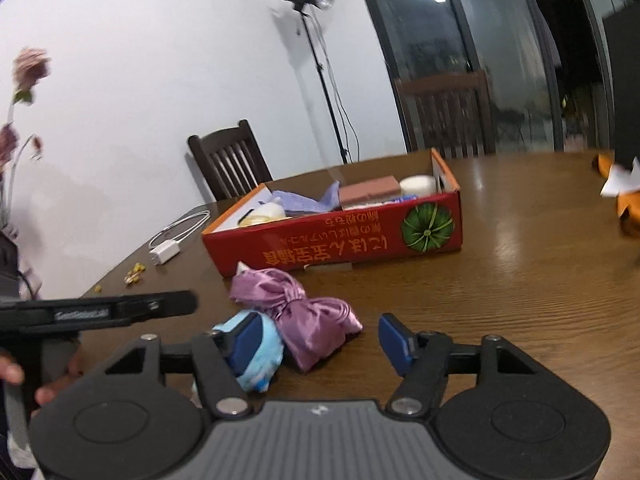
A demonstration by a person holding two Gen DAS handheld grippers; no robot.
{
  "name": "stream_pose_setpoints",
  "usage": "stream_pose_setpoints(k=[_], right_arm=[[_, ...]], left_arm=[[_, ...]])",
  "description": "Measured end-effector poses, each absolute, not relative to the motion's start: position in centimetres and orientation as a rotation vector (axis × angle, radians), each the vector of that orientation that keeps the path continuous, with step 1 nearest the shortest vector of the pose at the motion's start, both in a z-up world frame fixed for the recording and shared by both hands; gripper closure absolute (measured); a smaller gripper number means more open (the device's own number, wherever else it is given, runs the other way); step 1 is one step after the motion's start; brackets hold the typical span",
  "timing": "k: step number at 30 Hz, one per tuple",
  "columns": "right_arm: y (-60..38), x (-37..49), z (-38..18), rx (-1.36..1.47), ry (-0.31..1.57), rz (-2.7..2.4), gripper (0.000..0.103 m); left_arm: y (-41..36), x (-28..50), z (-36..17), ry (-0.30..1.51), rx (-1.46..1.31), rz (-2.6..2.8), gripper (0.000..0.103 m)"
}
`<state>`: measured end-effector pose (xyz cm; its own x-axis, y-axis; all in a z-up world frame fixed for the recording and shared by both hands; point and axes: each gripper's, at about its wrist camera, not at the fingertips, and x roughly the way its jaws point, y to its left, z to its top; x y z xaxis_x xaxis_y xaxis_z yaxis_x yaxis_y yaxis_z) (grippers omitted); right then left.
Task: Organize soft objects
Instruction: 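Close both grippers on the pink satin bow and lift it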
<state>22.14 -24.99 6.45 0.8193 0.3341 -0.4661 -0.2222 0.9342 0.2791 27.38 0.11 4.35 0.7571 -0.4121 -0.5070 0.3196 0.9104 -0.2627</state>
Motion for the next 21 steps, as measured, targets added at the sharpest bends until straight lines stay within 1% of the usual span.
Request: stream_pose_setpoints(k=[3, 5, 6, 7, 8, 11, 14, 15, 17, 18, 21], right_arm=[[-24.5, 25.0, 5.4, 0.25, 0.57, 0.301, 0.042], [-24.0, 26.6, 4.6, 0.255, 0.591, 0.311, 0.042], [-23.8, 27.3, 4.2, 0.253, 0.599, 0.313, 0.043], [-23.6, 27.9, 3.9, 0.252, 0.61, 0.314, 0.045], [-23.4, 28.5, 3.4, 0.254, 0.622, 0.32, 0.051], [-23.0, 29.4, 2.6, 0.235, 0.636, 0.327, 0.056], [-23.2, 29.9, 2.4, 0.236, 0.646, 0.359, 0.06], [-23.3, 30.1, 2.3, 0.233, 0.646, 0.369, 0.061], [-23.4, 30.3, 2.1, 0.231, 0.649, 0.402, 0.067], [-23.6, 30.3, 2.1, 0.233, 0.651, 0.414, 0.068], [-23.7, 30.4, 2.6, 0.23, 0.65, 0.431, 0.077]], left_arm=[[-0.5, 30.8, 3.8, 0.628, -0.201, -0.432, 0.045], [-0.9, 32.5, 3.2, 0.666, -0.215, -0.441, 0.053], [-1.1, 33.1, 2.7, 0.681, -0.212, -0.437, 0.054], [-1.1, 33.5, 2.2, 0.696, -0.209, -0.432, 0.059], [-1.1, 33.7, 1.8, 0.705, -0.213, -0.436, 0.063], [-0.8, 33.9, 1.0, 0.717, -0.233, -0.468, 0.068], [-0.7, 34.2, 0.7, 0.711, -0.242, -0.494, 0.068], [-0.6, 34.3, 0.4, 0.713, -0.249, -0.503, 0.07], [-0.6, 34.4, 0.3, 0.71, -0.257, -0.524, 0.077], [-0.6, 34.3, 0.4, 0.706, -0.255, -0.532, 0.079], [-1.0, 34.0, 1.0, 0.688, -0.241, -0.539, 0.082]])
